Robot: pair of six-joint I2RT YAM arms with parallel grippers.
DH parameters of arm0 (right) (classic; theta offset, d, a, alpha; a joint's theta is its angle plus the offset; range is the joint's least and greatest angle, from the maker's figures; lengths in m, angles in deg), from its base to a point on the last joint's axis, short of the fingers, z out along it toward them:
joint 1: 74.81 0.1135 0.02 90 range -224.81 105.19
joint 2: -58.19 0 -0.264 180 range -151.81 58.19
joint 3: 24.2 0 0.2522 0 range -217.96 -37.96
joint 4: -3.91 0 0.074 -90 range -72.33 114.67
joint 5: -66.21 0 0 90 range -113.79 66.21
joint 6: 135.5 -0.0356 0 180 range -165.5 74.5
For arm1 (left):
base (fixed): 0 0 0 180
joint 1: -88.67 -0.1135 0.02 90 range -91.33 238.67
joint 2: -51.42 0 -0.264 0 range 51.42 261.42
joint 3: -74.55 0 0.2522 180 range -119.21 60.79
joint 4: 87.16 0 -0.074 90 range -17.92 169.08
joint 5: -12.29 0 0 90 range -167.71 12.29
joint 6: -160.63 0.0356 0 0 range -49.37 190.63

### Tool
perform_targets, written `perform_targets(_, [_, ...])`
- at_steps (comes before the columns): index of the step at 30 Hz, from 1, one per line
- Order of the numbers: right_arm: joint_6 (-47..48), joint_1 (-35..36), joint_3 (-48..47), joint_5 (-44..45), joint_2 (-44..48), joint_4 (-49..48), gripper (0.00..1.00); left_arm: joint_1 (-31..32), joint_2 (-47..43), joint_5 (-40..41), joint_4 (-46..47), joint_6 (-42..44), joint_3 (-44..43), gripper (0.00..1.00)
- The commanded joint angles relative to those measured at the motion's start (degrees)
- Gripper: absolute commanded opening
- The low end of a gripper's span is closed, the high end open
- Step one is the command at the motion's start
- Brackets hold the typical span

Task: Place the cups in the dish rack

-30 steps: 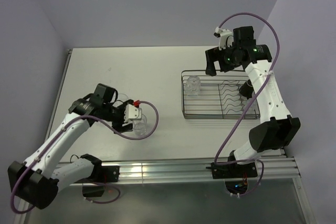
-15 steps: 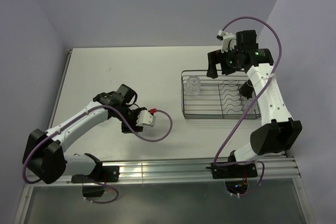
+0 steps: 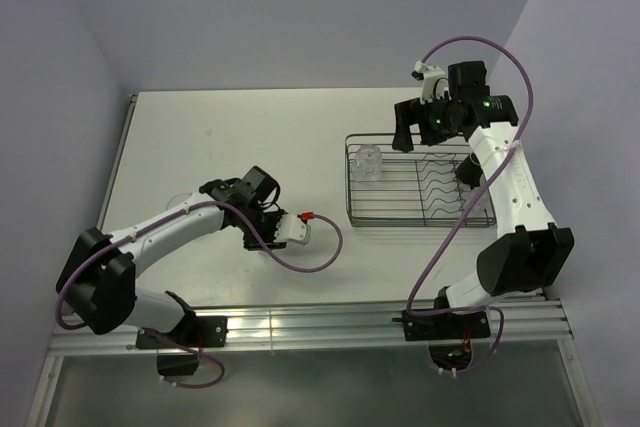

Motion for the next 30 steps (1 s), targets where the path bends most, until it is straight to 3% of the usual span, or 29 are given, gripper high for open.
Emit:
perform_targets(1, [-1.0,-0.6,-0.3,-1.0,2.1,-2.6,1.00,1.1,0.9,2.1,2.8,-2.8,-0.1,0.36])
perform_targets(5, [-2.1,-0.6,-0.1,-0.9,2.6,-3.7,1.00,1.3,1.4,2.4,3.0,-5.4,-1.1,0.22])
perform_targets(9, [-4.2,-0.6,1.1,-1.9,4.1,-6.2,1.00,1.4,0.5,1.5,2.4,-8.2,-4.3,0.00])
perform_targets(16, [-9.3,-0.6,0.6,-4.8,8.5,-15.1,1.00,1.1,-2.3,-1.5,2.2,-18.6,-16.0,0.00])
perform_targets(19, [-12.8,-0.6,-1.0,-7.9,9.2,-18.8,1.00,0.6,-6.7,-1.6,9.9,-27.0,-19.2,0.00])
perform_targets(24, [-25.1,-0.6,-3.4,-19.9,8.3,-24.4,1.00,0.5,-18.6,5.0,34.4,-39.8,-14.0,0.00])
perform_targets(27, [-38.2,-0.7,3.5,-26.5,11.3,-38.0,1.00,0.5,-23.5,7.9,43.5,-41.9,-12.0,0.00])
perform_targets(28, [-42.8,-0.7,8.6,-27.7,13.3,-48.7,1.00,0.5,-24.6,8.9,45.6,-42.1,-11.5,0.00])
perform_targets(30, [-57.1,-0.7,13.0,-29.7,14.3,-59.9,1.00,0.5,-27.4,10.2,50.4,-41.3,-9.7,0.00])
